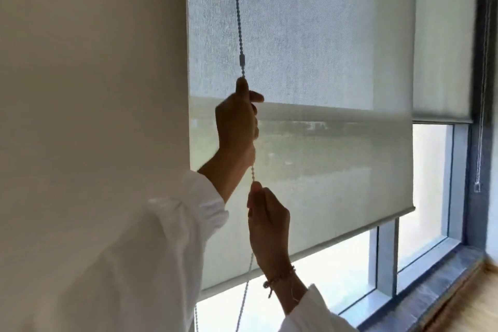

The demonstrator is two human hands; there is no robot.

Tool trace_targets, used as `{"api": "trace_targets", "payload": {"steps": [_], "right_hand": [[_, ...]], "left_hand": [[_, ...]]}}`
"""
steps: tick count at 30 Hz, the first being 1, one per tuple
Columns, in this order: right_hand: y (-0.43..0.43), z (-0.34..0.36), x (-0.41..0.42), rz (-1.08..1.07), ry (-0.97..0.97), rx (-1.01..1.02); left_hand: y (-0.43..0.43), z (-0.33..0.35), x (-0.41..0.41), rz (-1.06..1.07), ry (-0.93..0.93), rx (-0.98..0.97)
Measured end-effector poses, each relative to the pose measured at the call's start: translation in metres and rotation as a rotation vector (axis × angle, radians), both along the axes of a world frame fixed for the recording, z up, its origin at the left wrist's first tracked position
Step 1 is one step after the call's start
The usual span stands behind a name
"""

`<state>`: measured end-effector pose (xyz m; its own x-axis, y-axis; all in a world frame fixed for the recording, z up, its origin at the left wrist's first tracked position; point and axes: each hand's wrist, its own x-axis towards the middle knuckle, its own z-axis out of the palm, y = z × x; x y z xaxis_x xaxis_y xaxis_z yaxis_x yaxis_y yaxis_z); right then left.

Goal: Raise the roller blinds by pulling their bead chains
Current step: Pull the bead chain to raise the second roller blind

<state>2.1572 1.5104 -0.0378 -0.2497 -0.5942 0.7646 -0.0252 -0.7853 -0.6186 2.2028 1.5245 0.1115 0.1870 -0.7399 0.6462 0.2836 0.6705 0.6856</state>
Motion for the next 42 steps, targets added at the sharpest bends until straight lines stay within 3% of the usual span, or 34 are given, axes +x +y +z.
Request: {"api": "trace_targets", "payload": {"steps": [4,9,21,29,34,39,42], "right_hand": [[-0.019,0.013,-0.01,0.205,0.006,0.113],[-0.037,0.056,-0.039,0.3,-0.023,0.257],[-0.009,0.155,-0.017,0.517,0.008,0.169],[-0.021,0.139,-0.026,0.492,-0.203,-0.069],[-0.035,0.1,-0.007,0.19,-0.114,0.104],[-0.038,0.04,0.0,0.252,-0.176,0.171],[-0.039,0.022,0.0,0.261,-0.166,0.205]], "left_hand": [[-0.001,-0.006,-0.012,0.087,0.055,-0.184],[-0.013,-0.023,-0.008,0.177,0.018,-0.228],[-0.029,-0.122,-0.014,0.233,-0.152,-0.157],[-0.048,-0.128,0.004,-0.112,-0.226,-0.01],[-0.053,-0.083,0.019,-0.07,-0.186,-0.054],[-0.041,-0.037,0.026,-0.042,-0.215,-0.118],[-0.037,-0.024,0.024,-0.173,-0.217,-0.004]]}}
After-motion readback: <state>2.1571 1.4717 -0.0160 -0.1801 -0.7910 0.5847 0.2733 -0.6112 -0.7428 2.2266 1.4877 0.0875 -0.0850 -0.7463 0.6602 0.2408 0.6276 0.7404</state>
